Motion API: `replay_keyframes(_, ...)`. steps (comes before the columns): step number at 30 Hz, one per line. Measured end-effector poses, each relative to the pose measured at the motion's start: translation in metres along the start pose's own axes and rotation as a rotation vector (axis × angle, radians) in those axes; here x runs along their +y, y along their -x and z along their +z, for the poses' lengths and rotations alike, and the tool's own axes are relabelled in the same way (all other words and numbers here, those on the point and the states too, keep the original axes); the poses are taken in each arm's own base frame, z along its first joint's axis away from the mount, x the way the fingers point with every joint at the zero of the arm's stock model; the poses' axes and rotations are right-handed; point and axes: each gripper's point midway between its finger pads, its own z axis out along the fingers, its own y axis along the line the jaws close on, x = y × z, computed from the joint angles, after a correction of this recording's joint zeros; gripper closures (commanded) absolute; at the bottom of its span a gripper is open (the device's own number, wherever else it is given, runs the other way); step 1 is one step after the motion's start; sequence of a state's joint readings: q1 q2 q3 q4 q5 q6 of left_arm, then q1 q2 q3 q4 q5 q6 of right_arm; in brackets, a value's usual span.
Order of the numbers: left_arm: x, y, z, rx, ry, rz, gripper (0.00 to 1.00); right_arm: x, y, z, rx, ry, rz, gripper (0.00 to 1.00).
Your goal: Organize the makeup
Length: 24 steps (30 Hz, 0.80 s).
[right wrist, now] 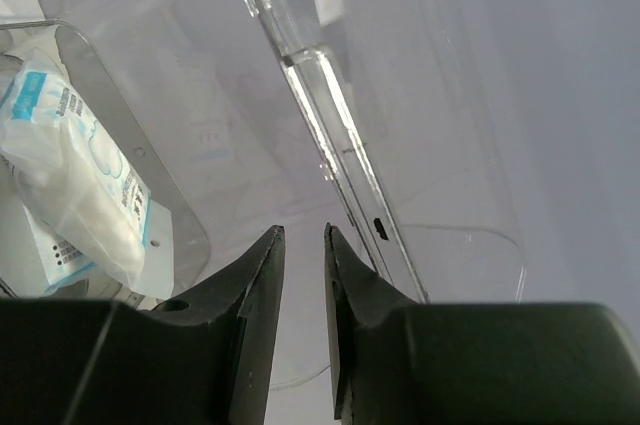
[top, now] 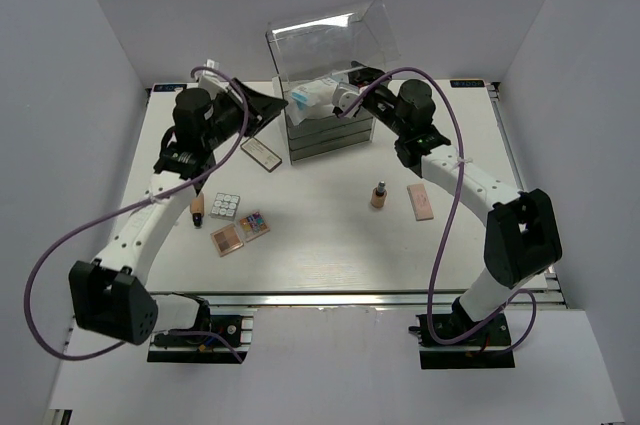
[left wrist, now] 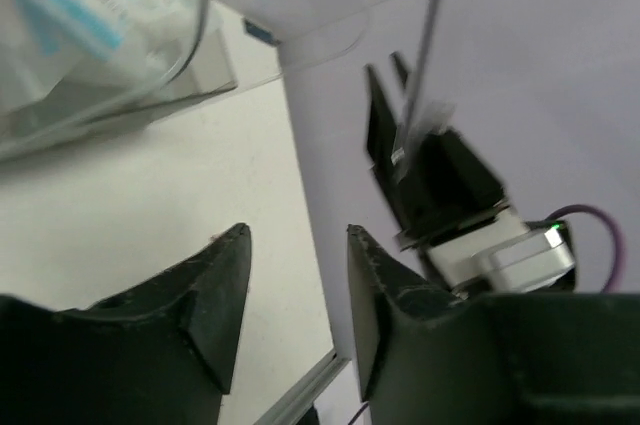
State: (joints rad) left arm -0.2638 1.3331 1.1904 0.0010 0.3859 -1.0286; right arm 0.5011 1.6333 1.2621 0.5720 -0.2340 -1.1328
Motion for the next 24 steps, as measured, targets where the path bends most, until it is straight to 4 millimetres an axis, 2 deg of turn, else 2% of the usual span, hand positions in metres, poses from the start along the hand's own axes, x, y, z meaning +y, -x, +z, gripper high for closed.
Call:
replay_keyframes(1, 0.006, -0.004, -0.008, 0.0, 0.026, 0.01, 0.57, 0.0, 0.0, 0.0, 0.0, -0.001, 0.001, 0.71)
replay_keyframes(4, 0.031, -0.02, -0.026, 0.013, 0.109, 0.016, 0.68, -0.001, 0.0, 0.0, 0.001, -0.007, 0.003, 0.71)
replay_keyframes(6, 0.05, -0.032, -0.035, 0.025, 0.168, 0.014, 0.7, -0.001, 0.0, 0.0, 0.001, -0.006, 0.005, 0.71)
replay_keyframes(11, 0.093, -0.051, -0.055, 0.042, 0.312, 0.009, 0.7, 0.005, -0.002, -0.006, 0.011, 0.004, 0.013, 0.71)
replay_keyframes(14, 0.111, -0.058, -0.063, 0.044, 0.381, 0.015, 0.66, 0.012, -0.005, -0.011, 0.021, 0.019, 0.023, 0.7)
replay_keyframes(19, 0.126, -0.06, -0.068, 0.043, 0.429, 0.023, 0.6, 0.025, -0.01, -0.017, 0.037, 0.042, 0.038, 0.7)
replay_keyframes(24, 0.138, -0.065, -0.072, 0.046, 0.465, 0.02, 0.58, 0.046, -0.019, -0.024, 0.064, 0.081, 0.055, 0.7)
